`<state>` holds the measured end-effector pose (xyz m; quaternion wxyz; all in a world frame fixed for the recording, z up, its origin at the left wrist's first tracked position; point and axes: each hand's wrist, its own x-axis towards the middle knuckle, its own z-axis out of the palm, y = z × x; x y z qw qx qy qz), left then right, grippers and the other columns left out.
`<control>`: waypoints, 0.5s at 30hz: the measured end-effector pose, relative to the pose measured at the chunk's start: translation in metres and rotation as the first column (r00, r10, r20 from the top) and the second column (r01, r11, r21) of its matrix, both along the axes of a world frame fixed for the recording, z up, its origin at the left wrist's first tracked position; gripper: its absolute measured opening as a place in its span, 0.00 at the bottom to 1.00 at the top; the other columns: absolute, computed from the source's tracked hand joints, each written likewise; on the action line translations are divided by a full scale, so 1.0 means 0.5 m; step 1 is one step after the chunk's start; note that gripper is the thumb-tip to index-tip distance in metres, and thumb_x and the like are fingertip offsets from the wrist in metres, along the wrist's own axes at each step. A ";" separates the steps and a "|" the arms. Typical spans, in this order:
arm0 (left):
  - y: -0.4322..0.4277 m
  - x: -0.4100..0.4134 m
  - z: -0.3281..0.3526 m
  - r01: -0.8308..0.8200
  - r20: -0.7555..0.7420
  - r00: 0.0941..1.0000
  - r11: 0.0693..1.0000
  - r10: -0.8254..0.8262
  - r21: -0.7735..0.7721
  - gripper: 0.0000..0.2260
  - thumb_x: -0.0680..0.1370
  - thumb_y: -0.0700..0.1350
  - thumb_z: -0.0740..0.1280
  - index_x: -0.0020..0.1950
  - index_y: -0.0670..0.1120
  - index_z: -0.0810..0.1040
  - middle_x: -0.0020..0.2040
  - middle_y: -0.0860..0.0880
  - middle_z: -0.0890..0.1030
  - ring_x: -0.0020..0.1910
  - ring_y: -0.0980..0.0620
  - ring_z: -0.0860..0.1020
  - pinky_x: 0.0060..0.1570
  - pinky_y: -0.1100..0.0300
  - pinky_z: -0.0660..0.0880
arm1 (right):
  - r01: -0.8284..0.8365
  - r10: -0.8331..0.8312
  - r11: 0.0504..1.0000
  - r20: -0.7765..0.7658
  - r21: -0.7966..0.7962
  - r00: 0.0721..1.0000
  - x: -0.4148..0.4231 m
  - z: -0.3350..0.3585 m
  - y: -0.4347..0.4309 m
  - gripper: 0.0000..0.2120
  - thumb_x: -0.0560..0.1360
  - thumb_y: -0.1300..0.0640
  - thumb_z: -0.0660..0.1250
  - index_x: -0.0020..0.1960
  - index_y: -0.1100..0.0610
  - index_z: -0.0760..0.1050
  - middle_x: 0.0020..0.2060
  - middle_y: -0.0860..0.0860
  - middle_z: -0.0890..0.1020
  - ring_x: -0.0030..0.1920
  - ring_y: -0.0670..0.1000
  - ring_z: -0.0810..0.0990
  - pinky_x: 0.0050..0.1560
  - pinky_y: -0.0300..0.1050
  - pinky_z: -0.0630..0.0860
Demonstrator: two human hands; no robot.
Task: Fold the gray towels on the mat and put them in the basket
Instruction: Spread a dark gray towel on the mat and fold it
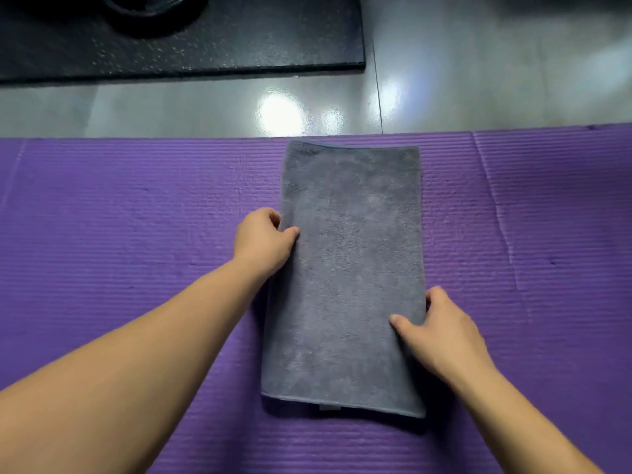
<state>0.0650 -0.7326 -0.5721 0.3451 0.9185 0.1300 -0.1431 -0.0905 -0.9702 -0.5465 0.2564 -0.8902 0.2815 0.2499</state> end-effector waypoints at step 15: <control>0.022 -0.370 0.048 -0.393 -0.617 0.773 0.875 0.148 -0.282 0.15 0.84 0.46 0.64 0.38 0.45 0.76 0.30 0.47 0.82 0.26 0.51 0.77 0.26 0.61 0.73 | -0.258 0.309 0.951 0.552 -0.170 0.775 0.202 -0.003 -0.069 0.10 0.74 0.62 0.71 0.54 0.55 0.81 0.49 0.57 0.80 0.53 0.62 0.79 0.57 0.57 0.74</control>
